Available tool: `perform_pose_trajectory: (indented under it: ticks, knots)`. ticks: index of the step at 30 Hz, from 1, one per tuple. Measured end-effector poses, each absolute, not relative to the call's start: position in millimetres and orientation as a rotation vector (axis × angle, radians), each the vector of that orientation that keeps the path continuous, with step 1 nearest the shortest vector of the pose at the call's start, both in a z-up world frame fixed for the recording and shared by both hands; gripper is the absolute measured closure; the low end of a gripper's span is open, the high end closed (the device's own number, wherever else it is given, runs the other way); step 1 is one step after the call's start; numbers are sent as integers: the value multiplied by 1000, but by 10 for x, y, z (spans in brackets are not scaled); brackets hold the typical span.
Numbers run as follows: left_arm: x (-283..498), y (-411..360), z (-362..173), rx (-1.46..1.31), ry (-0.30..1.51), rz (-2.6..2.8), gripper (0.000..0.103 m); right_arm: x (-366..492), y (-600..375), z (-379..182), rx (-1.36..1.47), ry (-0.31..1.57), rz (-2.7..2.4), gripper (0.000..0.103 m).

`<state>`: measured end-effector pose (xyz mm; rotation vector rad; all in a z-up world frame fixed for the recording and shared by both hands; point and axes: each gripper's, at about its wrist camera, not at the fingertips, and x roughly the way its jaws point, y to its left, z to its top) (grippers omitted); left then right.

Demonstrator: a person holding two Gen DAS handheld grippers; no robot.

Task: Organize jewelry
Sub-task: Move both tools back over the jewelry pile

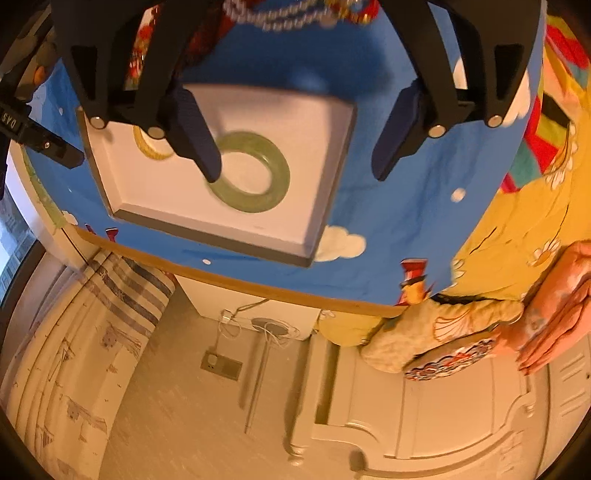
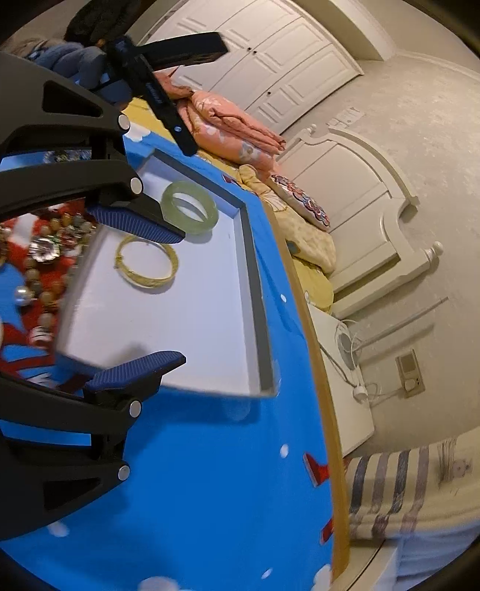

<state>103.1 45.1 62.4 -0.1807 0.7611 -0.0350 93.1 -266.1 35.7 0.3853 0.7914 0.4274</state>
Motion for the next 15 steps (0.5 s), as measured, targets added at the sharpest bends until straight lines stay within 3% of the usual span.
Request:
perform_pose_trajectory:
  ticks: [6,15]
  knots:
    - [481,495,558,-175,743,-7,11,498,-2716,318,354,831,423,39]
    - [-147,486,269,-142,807,-42,11,-16,-2292,182,131,899,515,29]
